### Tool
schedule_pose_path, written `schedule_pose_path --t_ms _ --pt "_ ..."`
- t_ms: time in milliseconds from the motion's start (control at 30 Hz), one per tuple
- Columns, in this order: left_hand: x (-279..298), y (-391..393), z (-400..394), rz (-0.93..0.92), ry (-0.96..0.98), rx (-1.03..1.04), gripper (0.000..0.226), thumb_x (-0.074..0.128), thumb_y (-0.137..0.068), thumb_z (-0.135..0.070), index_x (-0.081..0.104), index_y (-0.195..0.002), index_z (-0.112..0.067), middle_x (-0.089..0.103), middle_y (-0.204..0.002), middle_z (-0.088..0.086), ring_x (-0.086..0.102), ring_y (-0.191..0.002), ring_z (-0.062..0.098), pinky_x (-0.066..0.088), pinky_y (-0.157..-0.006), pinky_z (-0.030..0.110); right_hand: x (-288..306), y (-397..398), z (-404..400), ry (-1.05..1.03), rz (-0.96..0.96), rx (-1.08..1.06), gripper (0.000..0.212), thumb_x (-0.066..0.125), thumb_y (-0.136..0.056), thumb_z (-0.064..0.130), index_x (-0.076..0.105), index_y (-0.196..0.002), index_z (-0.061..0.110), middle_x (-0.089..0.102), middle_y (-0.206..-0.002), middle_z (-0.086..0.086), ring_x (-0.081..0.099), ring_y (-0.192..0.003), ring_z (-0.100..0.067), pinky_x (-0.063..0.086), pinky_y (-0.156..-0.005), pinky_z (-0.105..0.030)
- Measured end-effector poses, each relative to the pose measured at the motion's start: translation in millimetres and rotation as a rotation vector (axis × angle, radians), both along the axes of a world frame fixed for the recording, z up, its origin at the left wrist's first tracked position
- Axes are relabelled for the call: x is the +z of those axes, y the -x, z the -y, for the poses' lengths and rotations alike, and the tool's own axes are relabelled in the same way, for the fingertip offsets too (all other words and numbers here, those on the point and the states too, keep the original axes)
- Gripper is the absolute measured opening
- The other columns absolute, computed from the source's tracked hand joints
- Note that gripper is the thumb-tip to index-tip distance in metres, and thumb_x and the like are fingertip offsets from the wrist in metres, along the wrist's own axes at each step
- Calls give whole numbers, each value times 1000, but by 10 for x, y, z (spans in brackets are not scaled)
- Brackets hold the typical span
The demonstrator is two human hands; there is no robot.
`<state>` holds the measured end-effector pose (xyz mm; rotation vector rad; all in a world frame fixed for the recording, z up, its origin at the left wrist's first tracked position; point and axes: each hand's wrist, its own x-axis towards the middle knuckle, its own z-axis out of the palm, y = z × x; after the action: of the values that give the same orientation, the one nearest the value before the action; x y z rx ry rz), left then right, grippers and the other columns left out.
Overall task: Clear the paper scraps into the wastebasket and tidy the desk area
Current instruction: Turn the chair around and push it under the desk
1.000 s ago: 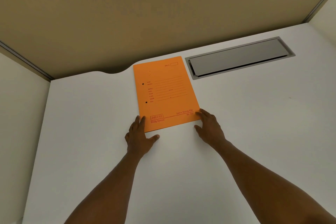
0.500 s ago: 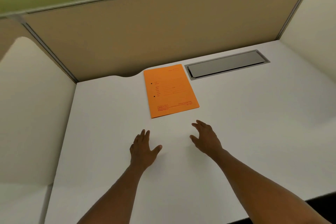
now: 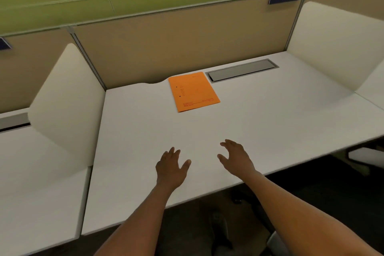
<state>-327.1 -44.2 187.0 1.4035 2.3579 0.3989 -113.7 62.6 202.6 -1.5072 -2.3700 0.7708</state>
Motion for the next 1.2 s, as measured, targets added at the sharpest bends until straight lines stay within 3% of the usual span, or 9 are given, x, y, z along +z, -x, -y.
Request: schedule_pose_path --t_ms 333,667,967,1200 --pt "500 -771 665 15 -157 -122 69 40 -92 -66 33 -149 -27 19 -161 -1 13 -148 22 14 -116 47 587 -829 994 -85 -5 -77 53 52 -96 42 40 -145 24 33 -155 1 26 -142 -20 27 -114 -39" --pt "1184 -1928 614 16 -303 -223 66 43 -91 -64 34 -148 -30 22 -160 -3 18 -147 21 15 -116 48 1670 -1944 860 -288 11 -140 54 52 -97 42 39 -145 23 38 -152 0 30 -139 -21 28 -113 -40" --pt "1622 -4113 490 134 -376 -330 60 50 -92 -57 38 -145 -31 30 -157 -3 25 -144 21 17 -116 45 2705 -4102 300 -432 232 -148 55 56 -93 47 44 -140 22 52 -141 -4 43 -130 -28 37 -106 -44" --pt "2021 -6006 487 151 -304 -410 62 52 -91 -58 48 -139 -21 49 -145 2 45 -131 24 35 -105 40 2610 -5897 158 -319 270 -207 58 55 -90 56 48 -137 23 57 -135 -5 49 -125 -27 41 -102 -45"
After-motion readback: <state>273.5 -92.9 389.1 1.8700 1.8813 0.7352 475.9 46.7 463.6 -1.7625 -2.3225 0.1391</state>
